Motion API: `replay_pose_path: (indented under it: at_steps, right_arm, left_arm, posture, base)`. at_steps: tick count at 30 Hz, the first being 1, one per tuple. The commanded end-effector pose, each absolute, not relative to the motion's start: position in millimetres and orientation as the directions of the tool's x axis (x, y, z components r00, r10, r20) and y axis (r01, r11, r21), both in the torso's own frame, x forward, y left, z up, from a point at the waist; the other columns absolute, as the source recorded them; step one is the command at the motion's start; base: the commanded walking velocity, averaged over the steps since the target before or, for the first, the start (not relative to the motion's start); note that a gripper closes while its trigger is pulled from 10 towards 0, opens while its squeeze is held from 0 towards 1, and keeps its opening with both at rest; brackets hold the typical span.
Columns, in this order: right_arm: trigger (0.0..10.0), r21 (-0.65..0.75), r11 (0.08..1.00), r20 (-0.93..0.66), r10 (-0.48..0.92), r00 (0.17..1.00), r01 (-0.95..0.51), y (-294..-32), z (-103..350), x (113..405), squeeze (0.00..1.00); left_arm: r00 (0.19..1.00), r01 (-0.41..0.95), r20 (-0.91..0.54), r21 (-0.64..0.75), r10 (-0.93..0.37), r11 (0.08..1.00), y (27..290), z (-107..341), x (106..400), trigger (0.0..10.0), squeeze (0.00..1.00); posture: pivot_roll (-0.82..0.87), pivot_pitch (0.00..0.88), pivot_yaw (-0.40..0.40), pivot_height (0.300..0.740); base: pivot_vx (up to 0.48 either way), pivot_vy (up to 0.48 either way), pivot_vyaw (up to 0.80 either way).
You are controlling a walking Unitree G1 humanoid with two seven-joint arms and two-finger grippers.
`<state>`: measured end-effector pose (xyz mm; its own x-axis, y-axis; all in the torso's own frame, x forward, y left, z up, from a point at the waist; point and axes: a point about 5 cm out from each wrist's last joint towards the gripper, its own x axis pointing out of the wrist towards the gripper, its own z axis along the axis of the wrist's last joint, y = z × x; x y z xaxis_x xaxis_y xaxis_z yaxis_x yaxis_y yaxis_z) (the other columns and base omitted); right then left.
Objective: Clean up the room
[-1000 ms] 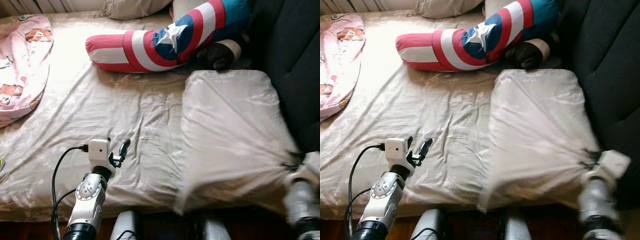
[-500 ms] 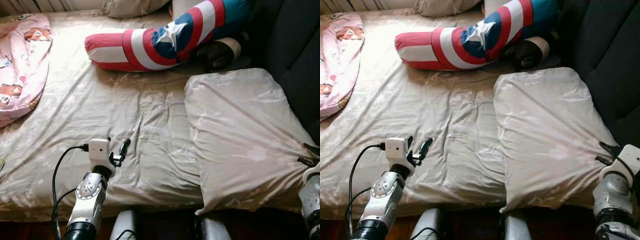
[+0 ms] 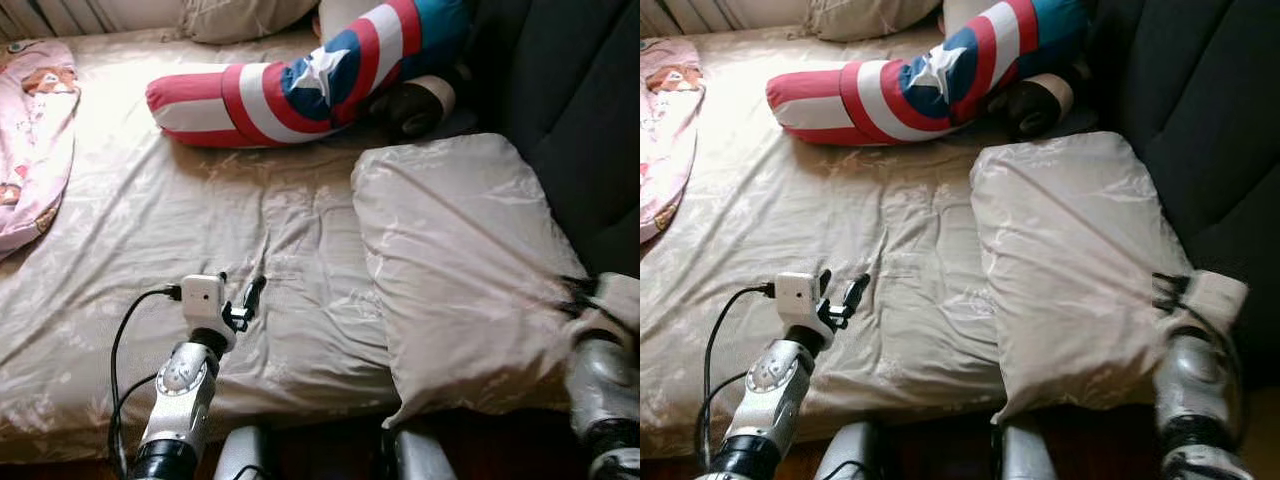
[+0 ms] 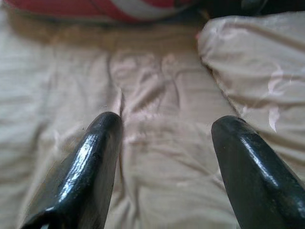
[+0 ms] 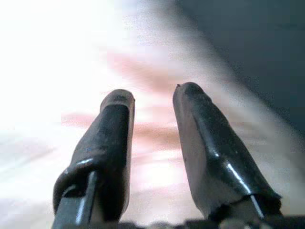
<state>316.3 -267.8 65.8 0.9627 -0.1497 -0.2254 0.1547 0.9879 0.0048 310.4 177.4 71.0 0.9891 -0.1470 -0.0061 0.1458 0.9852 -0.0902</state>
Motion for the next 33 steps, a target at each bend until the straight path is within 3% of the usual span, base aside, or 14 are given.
replay_pose_path:
  at_steps: [1,11,20,28,33]
  right_arm:
    - [10.0,-0.009,0.999,-0.292,-0.05,0.955,0.05,-250.8,44.4,306.4,0.0]
    - [10.0,0.187,0.963,-0.473,-0.084,0.877,0.193,-223.3,-19.5,258.8,0.0]
    - [10.0,0.193,0.948,-0.521,-0.12,0.845,0.254,-227.9,-33.4,241.1,0.0]
    - [10.0,0.182,0.96,-0.566,-0.075,0.821,0.214,-221.5,-42.3,232.9,0.0]
    - [10.0,0.184,0.965,-0.611,-0.035,0.79,0.185,-210.7,-52.4,222.9,0.0]
  left_arm:
    - [0.992,0.088,-0.076,-0.128,-0.098,0.988,189.8,55.1,303.6,10.0,0.0]
    - [0.958,0.03,-0.278,-0.131,-0.065,0.991,200.5,12.2,281.1,10.0,0.0]
    - [0.943,0.011,-0.327,-0.137,-0.055,0.991,200.9,0.0,275.0,10.0,0.0]
    - [0.907,-0.016,-0.418,-0.138,-0.044,0.99,198.1,-16.9,263.5,10.0,0.0]
    - [0.879,-0.028,-0.475,-0.139,-0.042,0.99,198.0,-26.4,255.9,10.0,0.0]
  posture:
    - [-0.04,0.197,-0.005,0.646]
    - [-0.04,0.156,-0.009,0.646]
    - [-0.05,0.144,-0.016,0.681]
    - [-0.05,0.124,-0.019,0.736]
    - [-0.04,0.107,-0.021,0.74]
  base:
    - [0.0,0.0,0.0]
    - [0.0,0.0,0.0]
    - [0.0,0.0,0.0]
    - [0.0,0.0,0.0]
    - [0.0,0.0,0.0]
